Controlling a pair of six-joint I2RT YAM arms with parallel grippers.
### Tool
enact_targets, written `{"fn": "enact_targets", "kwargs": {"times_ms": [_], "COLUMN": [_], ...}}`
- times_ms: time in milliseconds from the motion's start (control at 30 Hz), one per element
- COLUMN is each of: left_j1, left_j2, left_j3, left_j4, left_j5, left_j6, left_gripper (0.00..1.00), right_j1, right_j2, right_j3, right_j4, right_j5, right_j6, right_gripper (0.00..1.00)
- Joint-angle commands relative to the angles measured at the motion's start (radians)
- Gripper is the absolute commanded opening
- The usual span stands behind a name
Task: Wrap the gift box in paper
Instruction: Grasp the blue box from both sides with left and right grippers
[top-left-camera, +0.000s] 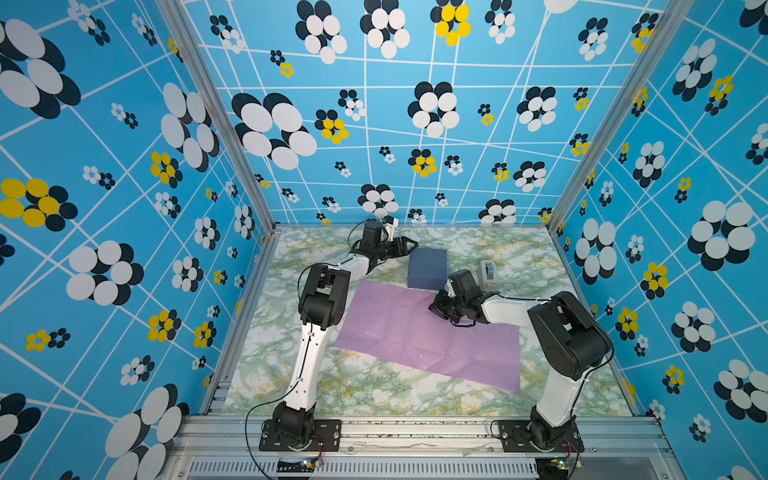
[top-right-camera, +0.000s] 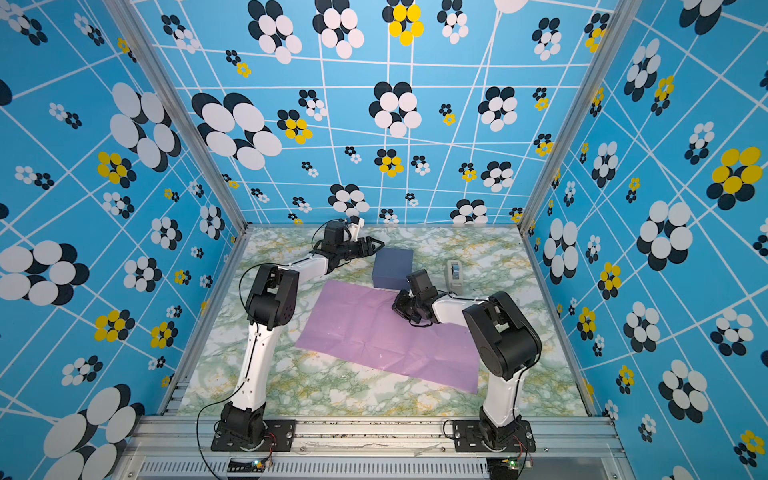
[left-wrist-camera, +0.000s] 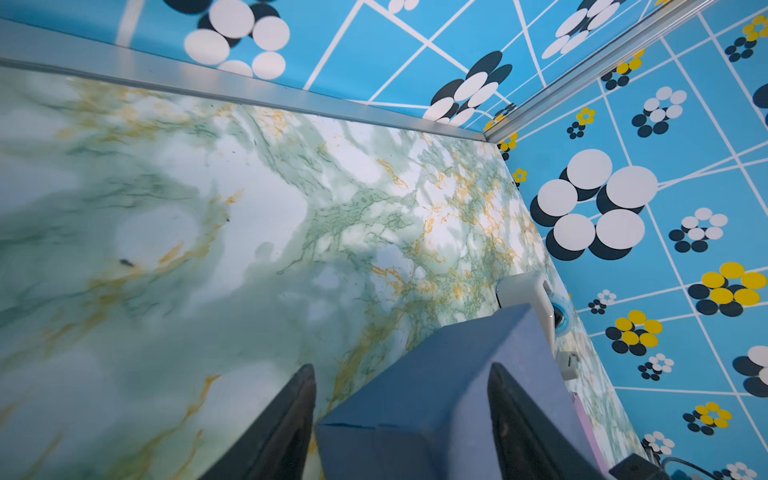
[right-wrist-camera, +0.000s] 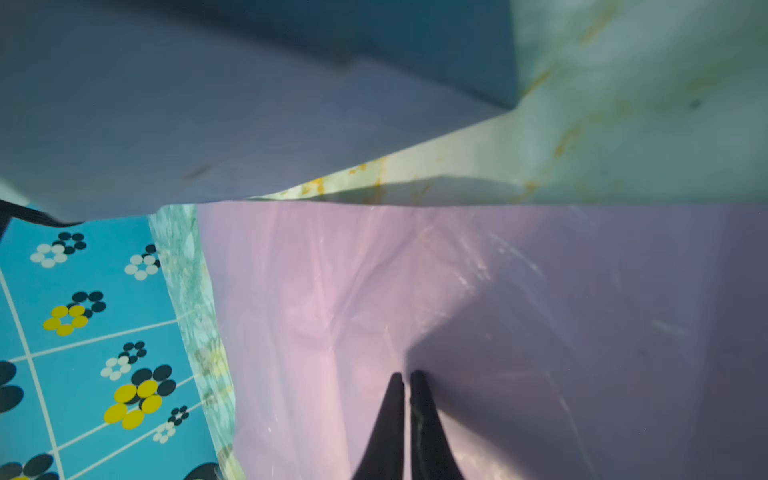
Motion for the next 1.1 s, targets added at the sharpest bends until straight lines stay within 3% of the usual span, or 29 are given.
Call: {"fn": "enact_targets", "kwargs": {"times_ms": [0, 300, 600, 700, 800, 900, 967, 1067], "left_j1": [-0.027, -0.035, -0.029, -0.022, -0.003, 0.018, 0.028, 0.031], "left_j2": [0.041, 0.143, 0.069, 0.011, -0.04, -0.082, -0.126, -0.187], "left_j3": [0.08, 0.205, 0.123, 0.044, -0.006, -0.016, -0.045, -0.098], "left_j4": [0.059, 0.054, 0.055, 0.071, 0.057, -0.023, -0.08, -0.178], "left_j5": [0.083, 0.162, 0.27, 0.235, 0.131, 0.062, 0.026, -0.012], "left_j6": [-0.005, -0.025, 0.011, 0.028, 0.017, -0.003, -0.001, 0.014], "left_gripper": [0.7, 0.7, 0.61, 0.62, 0.62, 0.63, 0.64, 0.64], "right_j1": [-0.018, -0.049, -0.053, -0.043, -0.039, -0.04, -0.044, -0.069], "right_j2": [0.038, 0.074, 0.084, 0.07, 0.032, -0.051, -0.126, -0.219], "right_j3": [-0.022, -0.038, -0.029, -0.035, -0.055, -0.066, -0.05, -0.02], "right_j4": [0.043, 0.029, 0.03, 0.024, 0.019, -0.017, -0.089, -0.181], "right_j5": [0.001, 0.024, 0.006, -0.007, -0.026, -0.031, -0.012, 0.003], "right_j6": [0.034, 0.033, 0.016, -0.002, -0.013, -0.042, -0.089, -0.144], "right_gripper": [0.07, 0.06, 0.05, 0.06, 0.08, 0.24, 0.46, 0.59]}}
